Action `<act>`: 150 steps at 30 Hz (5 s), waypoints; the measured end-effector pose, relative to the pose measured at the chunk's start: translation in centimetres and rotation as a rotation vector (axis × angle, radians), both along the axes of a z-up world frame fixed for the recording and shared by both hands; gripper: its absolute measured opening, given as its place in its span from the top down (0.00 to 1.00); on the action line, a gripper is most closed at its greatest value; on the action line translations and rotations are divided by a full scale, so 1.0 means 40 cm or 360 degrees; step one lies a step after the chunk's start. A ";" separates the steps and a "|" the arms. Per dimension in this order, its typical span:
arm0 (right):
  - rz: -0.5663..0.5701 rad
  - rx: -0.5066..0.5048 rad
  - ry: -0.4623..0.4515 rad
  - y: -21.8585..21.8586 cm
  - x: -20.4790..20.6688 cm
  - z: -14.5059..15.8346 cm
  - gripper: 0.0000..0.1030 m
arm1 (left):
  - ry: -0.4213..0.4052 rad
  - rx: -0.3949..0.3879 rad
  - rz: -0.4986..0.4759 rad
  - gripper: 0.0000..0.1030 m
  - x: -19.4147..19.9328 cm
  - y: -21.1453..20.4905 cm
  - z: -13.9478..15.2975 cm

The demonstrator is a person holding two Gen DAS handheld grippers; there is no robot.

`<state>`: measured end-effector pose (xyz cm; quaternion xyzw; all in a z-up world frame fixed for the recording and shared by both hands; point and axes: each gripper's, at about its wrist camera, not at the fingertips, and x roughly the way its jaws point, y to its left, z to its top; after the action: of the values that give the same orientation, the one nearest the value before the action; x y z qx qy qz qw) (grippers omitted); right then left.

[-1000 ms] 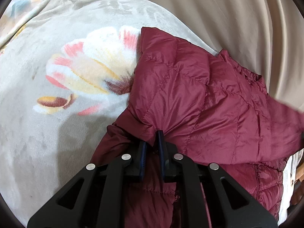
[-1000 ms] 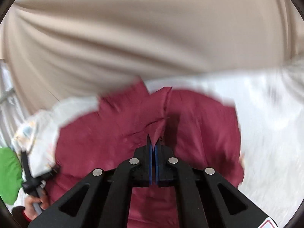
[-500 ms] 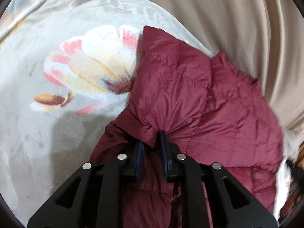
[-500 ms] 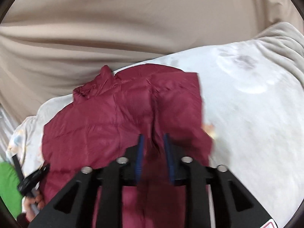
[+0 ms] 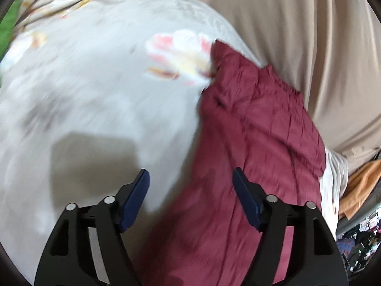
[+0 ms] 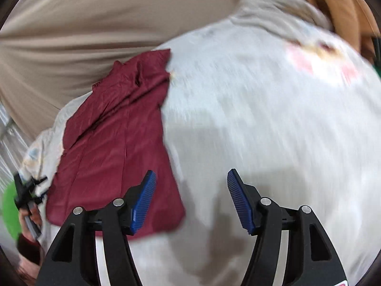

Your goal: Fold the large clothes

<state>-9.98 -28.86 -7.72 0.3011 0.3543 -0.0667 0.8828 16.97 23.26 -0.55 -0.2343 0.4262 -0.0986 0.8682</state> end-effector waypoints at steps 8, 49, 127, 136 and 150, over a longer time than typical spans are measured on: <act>0.0185 0.0151 -0.0010 0.082 0.031 -0.042 0.43 | 0.0035 0.0114 -0.0220 0.62 -0.108 -0.048 -0.022; 0.0969 -0.0340 0.0016 0.500 0.944 0.247 0.99 | -0.0168 0.0274 -0.0362 0.64 0.322 -0.291 0.168; 0.0692 -0.0325 0.0056 0.504 1.163 0.143 1.00 | -0.0088 0.0523 -0.0052 0.56 0.417 -0.262 -0.027; 0.0566 -0.0396 -0.0129 0.142 0.699 0.318 0.68 | -0.0179 0.0402 -0.0271 0.39 0.183 -0.131 0.112; 0.0496 0.0248 -0.0012 -0.124 -0.034 0.091 0.32 | 0.0307 0.0014 -0.0441 0.20 -0.394 0.106 -0.021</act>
<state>-11.36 -33.81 -4.08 0.3104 0.3974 0.0998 0.8578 1.20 27.51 -1.37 -0.1778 0.5361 -0.1927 0.8024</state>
